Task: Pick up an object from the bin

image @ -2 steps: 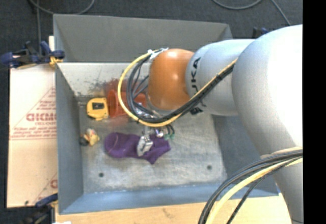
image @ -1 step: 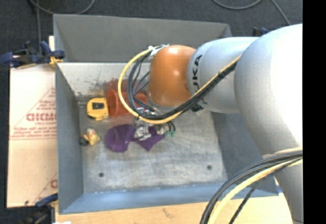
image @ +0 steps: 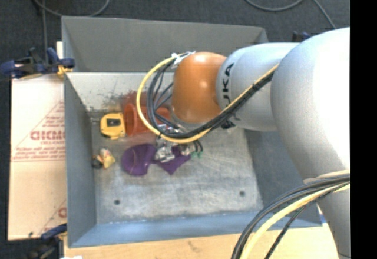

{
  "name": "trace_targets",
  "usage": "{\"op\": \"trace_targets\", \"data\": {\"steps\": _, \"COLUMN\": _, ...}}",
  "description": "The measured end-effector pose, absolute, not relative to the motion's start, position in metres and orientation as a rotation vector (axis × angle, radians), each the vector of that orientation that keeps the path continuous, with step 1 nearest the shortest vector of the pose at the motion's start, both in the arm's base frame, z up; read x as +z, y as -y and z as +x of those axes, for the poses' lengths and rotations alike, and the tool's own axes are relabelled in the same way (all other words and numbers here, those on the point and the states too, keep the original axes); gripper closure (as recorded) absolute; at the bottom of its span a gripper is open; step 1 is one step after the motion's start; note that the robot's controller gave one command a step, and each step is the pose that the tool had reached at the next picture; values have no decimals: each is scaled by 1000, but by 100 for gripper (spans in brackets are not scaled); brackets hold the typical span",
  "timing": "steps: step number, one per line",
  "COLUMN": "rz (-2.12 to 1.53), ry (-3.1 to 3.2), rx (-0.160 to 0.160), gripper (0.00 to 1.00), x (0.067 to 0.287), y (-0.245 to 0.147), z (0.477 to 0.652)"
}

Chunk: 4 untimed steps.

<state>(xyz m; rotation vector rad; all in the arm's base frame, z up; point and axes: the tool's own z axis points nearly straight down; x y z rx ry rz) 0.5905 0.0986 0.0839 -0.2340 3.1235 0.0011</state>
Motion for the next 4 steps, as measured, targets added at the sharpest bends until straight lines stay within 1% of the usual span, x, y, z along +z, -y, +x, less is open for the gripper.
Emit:
{"op": "trace_targets", "data": {"steps": 1, "rz": -234, "ry": -3130, "rx": 0, "gripper": 100, "x": 89, "y": -98, "z": 589}}
{"op": "trace_targets", "data": {"steps": 4, "rz": -233, "ry": -3127, "rx": 0, "gripper": 100, "x": 126, "y": -98, "z": 590}}
